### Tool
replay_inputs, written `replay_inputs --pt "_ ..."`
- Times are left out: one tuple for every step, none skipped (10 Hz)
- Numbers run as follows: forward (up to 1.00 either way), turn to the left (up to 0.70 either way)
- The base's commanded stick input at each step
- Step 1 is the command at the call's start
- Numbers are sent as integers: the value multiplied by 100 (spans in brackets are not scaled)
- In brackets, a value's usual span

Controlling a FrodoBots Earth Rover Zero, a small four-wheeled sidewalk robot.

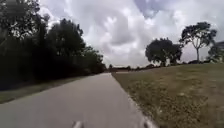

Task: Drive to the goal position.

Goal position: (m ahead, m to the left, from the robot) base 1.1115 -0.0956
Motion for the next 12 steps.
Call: replay_inputs --pt "70 0" --pt "70 0" --pt "70 0" --pt "70 0" --pt "70 0" --pt "70 0" --pt "70 0" --pt "70 0" --pt "70 0" --pt "70 0" --pt "70 0" --pt "70 0"
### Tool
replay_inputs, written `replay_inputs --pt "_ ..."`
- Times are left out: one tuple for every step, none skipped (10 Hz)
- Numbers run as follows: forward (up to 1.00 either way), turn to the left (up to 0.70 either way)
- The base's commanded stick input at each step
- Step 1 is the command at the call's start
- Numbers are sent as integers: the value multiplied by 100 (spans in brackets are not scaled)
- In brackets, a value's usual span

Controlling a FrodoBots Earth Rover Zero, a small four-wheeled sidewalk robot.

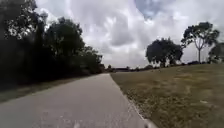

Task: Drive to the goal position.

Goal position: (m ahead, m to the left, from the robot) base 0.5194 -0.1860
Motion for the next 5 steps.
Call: replay_inputs --pt "70 0" --pt "70 0" --pt "70 0" --pt "70 0" --pt "70 0"
